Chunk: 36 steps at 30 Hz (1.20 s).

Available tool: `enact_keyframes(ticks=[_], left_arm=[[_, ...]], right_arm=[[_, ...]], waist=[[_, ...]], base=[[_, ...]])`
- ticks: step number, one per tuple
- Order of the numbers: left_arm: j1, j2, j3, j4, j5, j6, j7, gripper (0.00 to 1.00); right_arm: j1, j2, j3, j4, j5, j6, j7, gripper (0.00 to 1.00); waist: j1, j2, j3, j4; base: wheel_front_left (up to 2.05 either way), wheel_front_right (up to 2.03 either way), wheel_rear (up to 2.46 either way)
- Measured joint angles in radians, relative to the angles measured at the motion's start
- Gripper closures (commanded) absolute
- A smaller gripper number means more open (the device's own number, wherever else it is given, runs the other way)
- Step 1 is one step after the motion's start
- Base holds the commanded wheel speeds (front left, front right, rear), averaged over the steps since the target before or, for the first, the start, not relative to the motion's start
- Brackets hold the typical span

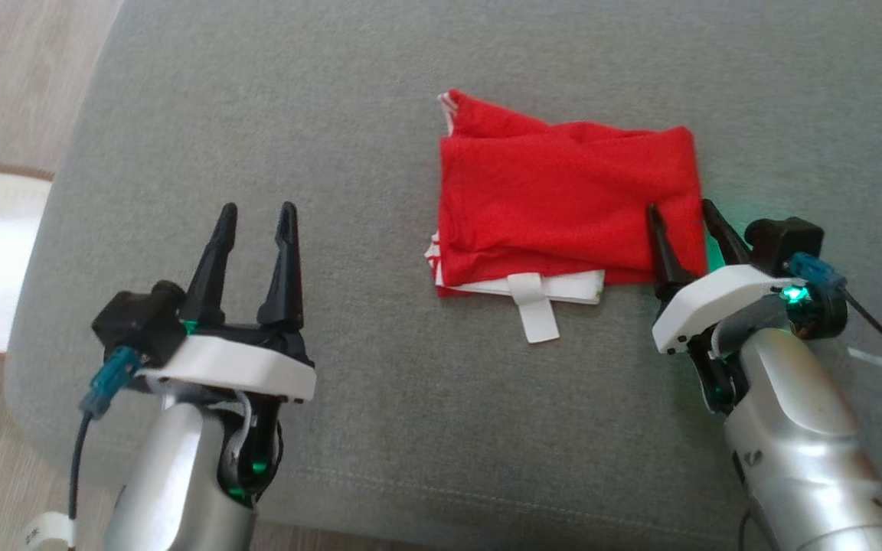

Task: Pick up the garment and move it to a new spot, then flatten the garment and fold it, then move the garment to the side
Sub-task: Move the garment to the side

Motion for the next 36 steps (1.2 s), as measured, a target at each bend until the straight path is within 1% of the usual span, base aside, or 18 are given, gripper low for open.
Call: enact_keyframes(ticks=[4,10,11,12,16,18,22,26,30,33,36], left_arm=[[-0.004,0.0,-0.002,0.0,-0.008,0.001,0.0,0.0],[-0.025,0.0,-0.001,-0.001,-0.008,0.001,0.0,0.0],[-0.027,0.0,0.0,-0.001,-0.008,0.001,0.0,0.0],[-0.027,0.0,0.001,-0.001,-0.008,0.001,0.0,0.0],[-0.026,0.0,0.015,0.002,-0.008,0.001,0.0,0.0],[-0.026,0.0,0.024,0.004,-0.007,0.0,0.0,0.0],[-0.024,0.0,0.028,0.003,0.002,-0.002,0.0,0.0],[-0.018,0.0,0.031,-0.003,0.004,-0.008,0.0,0.0],[-0.018,0.0,0.033,-0.012,0.012,-0.008,0.0,0.0],[-0.018,0.0,0.035,-0.02,0.017,-0.009,0.0,0.0],[-0.02,0.0,0.035,-0.025,0.019,-0.016,0.0,0.0]], right_arm=[[-0.039,-0.001,-0.013,0.07,-0.02,0.0,0.007,0.0],[-0.104,-0.013,-0.014,0.129,-0.032,0.0,0.007,0.0],[-0.112,-0.013,-0.01,0.139,-0.031,0.0,0.007,0.45],[-0.118,-0.014,-0.006,0.147,-0.031,0.0,0.006,1.0],[-0.122,-0.011,0.017,0.172,-0.035,0.0,-0.03,1.0],[-0.122,-0.005,0.018,0.182,-0.062,0.0,-0.047,1.0],[-0.121,0.0,-0.004,0.182,-0.159,0.0,-0.069,1.0],[-0.119,-0.012,-0.026,0.12,-0.269,0.0,-0.082,1.0],[-0.119,-0.052,-0.02,0.038,-0.34,0.0,-0.084,1.0],[-0.119,-0.104,-0.001,-0.011,-0.358,0.0,-0.08,1.0],[-0.119,-0.166,0.027,-0.047,-0.357,0.0,-0.049,1.0]], waist=[[0.0,0.0,0.025,0.024],[-0.0001,0.0,0.049,0.043],[-0.0001,0.0,0.051,0.044],[-0.0001,0.0,0.051,0.043],[-0.0001,0.0,0.04,0.026],[0.0,0.0,0.031,0.012],[0.0,0.0,0.011,-0.025],[-0.0001,0.0,-0.006,-0.072],[-0.0001,0.0,-0.014,-0.125],[-0.0001,0.0,-0.011,-0.165],[-0.0001,0.0,0.0,-0.199]], base=[[0.0,0.0,0.0],[0.0,0.0,0.0],[0.0,0.0,0.0],[0.0,0.0,0.0],[0.0,0.0,0.0],[0.0,0.0,0.0],[0.0,0.0,0.0],[0.0,0.0,0.0],[0.0,0.0,0.0],[0.0,0.0,0.0],[0.0,0.0,0.0]])
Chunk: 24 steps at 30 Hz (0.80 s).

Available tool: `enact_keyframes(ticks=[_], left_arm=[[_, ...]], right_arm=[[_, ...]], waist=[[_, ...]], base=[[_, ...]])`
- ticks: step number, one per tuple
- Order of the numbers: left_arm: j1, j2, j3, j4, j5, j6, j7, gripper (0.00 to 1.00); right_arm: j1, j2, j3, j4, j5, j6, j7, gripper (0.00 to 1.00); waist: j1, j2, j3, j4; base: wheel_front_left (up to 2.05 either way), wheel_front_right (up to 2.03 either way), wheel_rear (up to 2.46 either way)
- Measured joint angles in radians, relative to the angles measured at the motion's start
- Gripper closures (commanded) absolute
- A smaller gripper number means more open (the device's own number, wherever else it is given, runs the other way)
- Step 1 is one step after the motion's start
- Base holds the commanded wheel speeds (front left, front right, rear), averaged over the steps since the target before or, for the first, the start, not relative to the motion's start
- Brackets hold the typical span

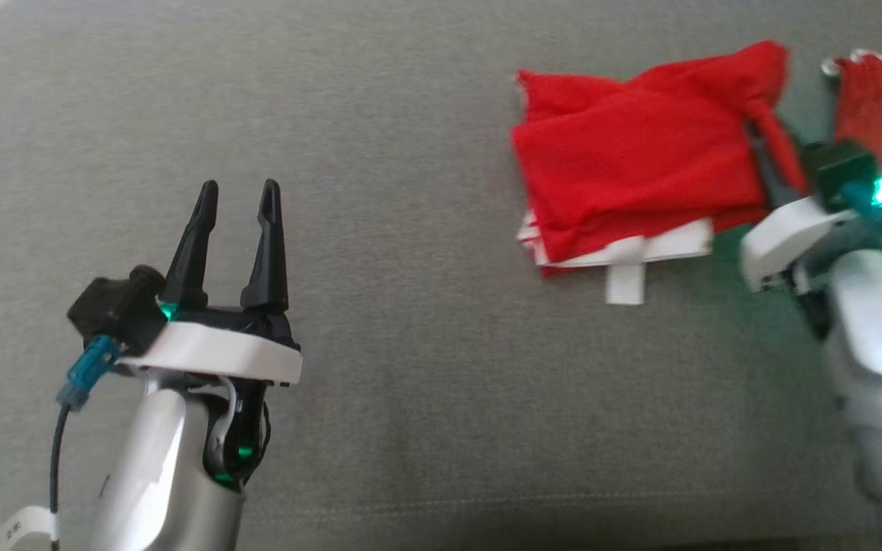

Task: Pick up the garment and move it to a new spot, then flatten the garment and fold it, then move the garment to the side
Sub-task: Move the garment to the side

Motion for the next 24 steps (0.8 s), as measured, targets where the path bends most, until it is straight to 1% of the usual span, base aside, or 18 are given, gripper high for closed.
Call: enact_keyframes(ticks=[6,10,12,14,15,16,17,20,24], left_arm=[[-0.025,0.0,0.0,0.0,0.008,-0.009,0.0,0.0],[-0.045,0.0,0.001,0.0,0.01,-0.016,0.0,0.0],[-0.049,-0.001,0.001,0.0,0.012,-0.019,0.0,0.0],[-0.056,0.0,0.001,0.002,0.017,-0.02,0.0,0.0],[-0.056,0.0,0.001,0.002,0.017,-0.02,0.0,0.0],[-0.061,0.0,0.002,0.002,0.017,-0.023,0.0,0.0],[-0.069,0.0,0.003,0.003,0.018,-0.028,0.0,0.0],[-0.071,0.0,0.014,0.006,0.021,-0.033,0.0,0.0],[-0.071,0.0,0.022,0.012,0.026,-0.037,0.0,0.0]], right_arm=[[-0.018,-0.132,0.01,-0.064,0.032,0.0,0.07,1.0],[-0.054,-0.2,-0.053,-0.102,0.048,0.0,0.102,1.0],[-0.064,-0.225,-0.101,-0.119,0.041,0.0,0.124,1.0],[-0.064,-0.235,-0.15,-0.124,0.024,0.0,0.143,1.0],[-0.064,-0.235,-0.15,-0.124,0.024,0.0,0.143,1.0],[-0.063,-0.235,-0.172,-0.125,0.014,0.0,0.154,1.0],[-0.058,-0.228,-0.212,-0.135,-0.005,0.0,0.17,1.0],[-0.052,-0.21,-0.27,-0.16,-0.033,0.0,0.19,1.0],[-0.023,-0.19,-0.317,-0.187,-0.061,0.0,0.198,1.0]], waist=[[0.0,0.0,0.047,-0.043],[0.0001,0.0,0.08,-0.058],[0.0001,0.0,0.094,-0.061],[0.0001,0.0,0.105,-0.061],[0.0001,0.0,0.105,-0.061],[0.0001,0.0,0.11,-0.06],[0.0001,0.0,0.116,-0.057],[0.0001,0.0,0.121,-0.054],[0.0,0.0,0.126,-0.051]], base=[[0.0,0.0,0.0],[0.0,0.0,0.0],[0.0,0.0,0.0],[0.0,0.0,0.0],[0.0,0.0,0.0],[0.0,0.0,0.0],[0.0,0.0,0.0],[0.0,0.0,0.0],[0.0,0.0,0.0]])
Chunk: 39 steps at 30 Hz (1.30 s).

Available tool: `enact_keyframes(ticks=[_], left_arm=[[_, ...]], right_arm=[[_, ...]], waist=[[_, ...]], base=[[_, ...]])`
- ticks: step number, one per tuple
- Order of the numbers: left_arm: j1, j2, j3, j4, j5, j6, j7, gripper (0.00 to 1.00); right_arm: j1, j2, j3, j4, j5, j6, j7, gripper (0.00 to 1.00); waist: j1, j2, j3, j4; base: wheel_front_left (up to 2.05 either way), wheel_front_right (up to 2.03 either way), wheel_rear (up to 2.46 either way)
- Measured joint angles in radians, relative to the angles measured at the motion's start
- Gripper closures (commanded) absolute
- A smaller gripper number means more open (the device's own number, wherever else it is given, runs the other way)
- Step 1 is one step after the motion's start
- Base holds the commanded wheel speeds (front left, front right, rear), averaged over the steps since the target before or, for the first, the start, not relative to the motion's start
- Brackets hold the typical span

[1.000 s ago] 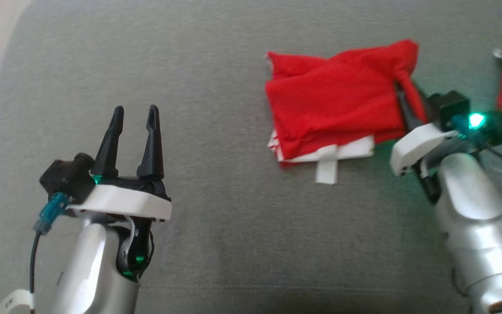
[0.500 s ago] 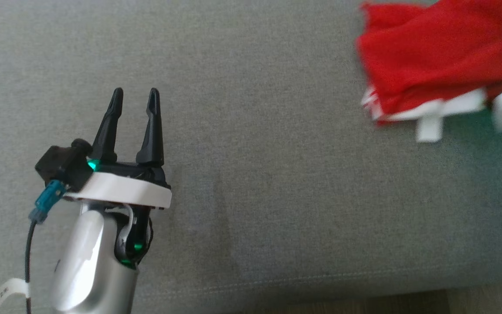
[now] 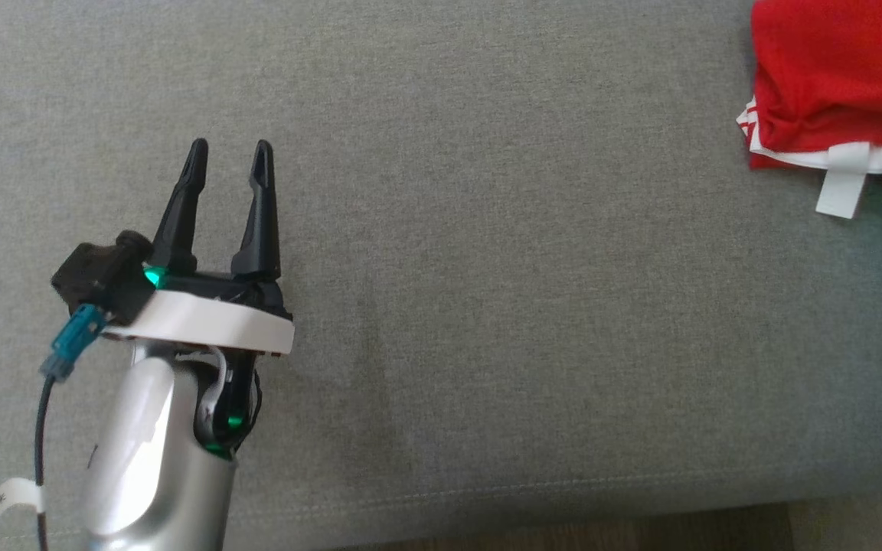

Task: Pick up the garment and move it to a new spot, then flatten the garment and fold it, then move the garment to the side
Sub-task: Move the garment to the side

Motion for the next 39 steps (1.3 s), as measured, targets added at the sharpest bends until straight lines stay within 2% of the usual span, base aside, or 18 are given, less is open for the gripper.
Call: enact_keyframes(ticks=[11,12,13,14,15,28,34,39], left_arm=[[0.0,0.0,0.003,0.003,0.002,-0.008,0.0,0.0],[0.0,0.0,0.003,0.004,0.007,-0.008,0.0,0.0],[0.0,0.0,0.003,0.005,0.009,-0.008,0.0,0.0],[0.0,0.0,0.003,0.005,0.009,-0.008,0.0,0.0],[0.0,0.0,0.003,0.005,0.009,-0.008,0.0,0.0],[0.001,0.0,0.002,0.019,0.008,-0.008,0.0,0.0],[0.015,0.0,0.001,0.018,0.0,0.002,0.0,0.0],[0.05,0.0,0.003,0.012,-0.011,0.019,0.0,0.0]], right_arm=[[0.029,0.031,-0.018,-0.053,-0.01,0.0,0.019,1.0],[0.029,0.032,-0.018,-0.055,-0.007,0.0,0.02,0.83],[0.029,0.034,-0.018,-0.058,-0.003,0.0,0.026,0.58],[0.029,0.036,-0.018,-0.063,0.0,0.0,0.026,0.13],[0.03,0.039,-0.018,-0.068,0.0,0.0,0.026,0.0],[0.031,0.078,0.005,-0.143,0.01,0.0,0.014,0.0],[0.035,0.162,0.08,-0.179,0.059,0.0,-0.051,0.0],[0.105,0.24,0.129,-0.199,0.11,0.0,-0.121,0.0]], waist=[[0.0,0.0,-0.002,-0.008],[0.0,0.0,-0.003,-0.008],[0.0,0.0,-0.004,-0.009],[0.0,0.0,-0.005,-0.01],[0.0,0.0,-0.005,-0.01],[0.0,0.0,-0.045,-0.008],[-0.0001,0.0,-0.099,0.008],[-0.0001,0.0,-0.156,0.031]], base=[[0.0,0.0,0.0],[0.0,0.0,0.0],[0.0,0.0,0.0],[0.0,0.0,0.0],[0.0,0.0,0.0],[0.0,0.0,0.0],[0.0,0.0,0.0],[0.0,0.0,0.0]])
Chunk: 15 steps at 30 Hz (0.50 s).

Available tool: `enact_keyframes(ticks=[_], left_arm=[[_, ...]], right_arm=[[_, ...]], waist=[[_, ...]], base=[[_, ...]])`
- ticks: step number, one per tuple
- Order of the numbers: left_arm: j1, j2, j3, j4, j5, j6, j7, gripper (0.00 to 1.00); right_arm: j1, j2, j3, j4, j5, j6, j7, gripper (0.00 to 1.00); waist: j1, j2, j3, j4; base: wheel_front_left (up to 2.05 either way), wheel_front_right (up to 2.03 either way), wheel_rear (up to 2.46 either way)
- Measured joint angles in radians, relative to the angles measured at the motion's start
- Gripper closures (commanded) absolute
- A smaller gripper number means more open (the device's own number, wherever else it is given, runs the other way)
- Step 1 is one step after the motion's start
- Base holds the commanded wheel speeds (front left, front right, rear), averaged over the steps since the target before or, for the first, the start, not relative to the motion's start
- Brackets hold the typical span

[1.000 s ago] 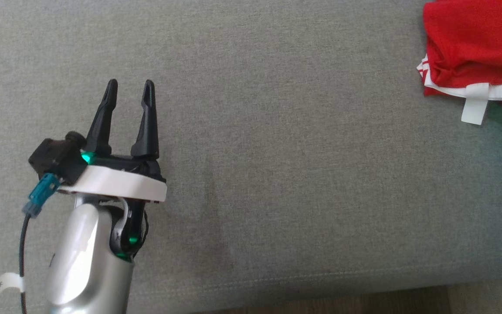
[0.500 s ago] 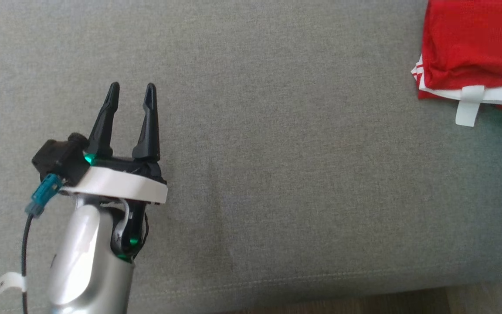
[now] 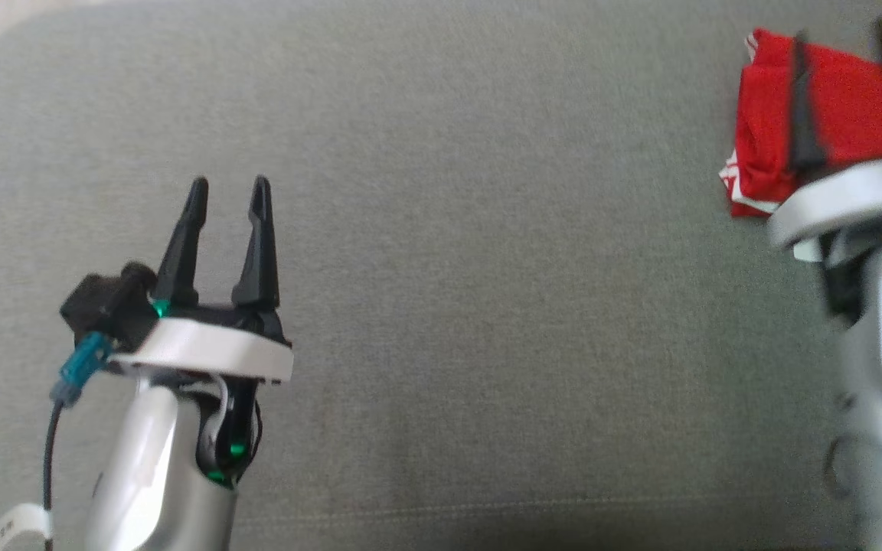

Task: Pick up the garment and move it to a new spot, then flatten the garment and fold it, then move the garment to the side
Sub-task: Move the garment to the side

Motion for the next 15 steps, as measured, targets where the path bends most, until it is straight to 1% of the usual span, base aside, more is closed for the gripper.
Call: enact_keyframes(ticks=[4,6,11,14,15], left_arm=[[0.043,0.0,0.001,-0.005,-0.003,0.011,0.0,0.0],[0.066,0.0,0.001,-0.006,-0.003,0.016,0.0,0.0],[0.136,0.001,0.0,-0.007,-0.003,0.02,0.0,0.0],[0.181,0.001,-0.001,-0.008,-0.002,0.027,0.0,0.0],[0.193,0.001,-0.001,-0.01,-0.002,0.028,0.0,0.0]], right_arm=[[0.087,0.073,0.017,-0.007,0.03,0.0,-0.049,0.0],[0.13,0.095,0.018,-0.009,0.042,0.0,-0.068,0.0],[0.259,0.118,0.022,-0.028,0.084,0.0,-0.101,0.0],[0.332,0.119,0.04,-0.034,0.159,0.0,-0.111,0.0],[0.353,0.12,0.047,-0.038,0.168,0.0,-0.112,0.0]], waist=[[0.0,0.0,-0.046,0.023],[0.0,0.0,-0.069,0.034],[0.0,0.0,-0.127,0.058],[-0.0001,0.0,-0.159,0.066],[-0.0001,0.0,-0.167,0.068]], base=[[0.0,0.0,0.0],[0.0,0.0,0.0],[0.0,0.0,0.0],[0.0,0.0,0.0],[0.0,0.0,0.0]])
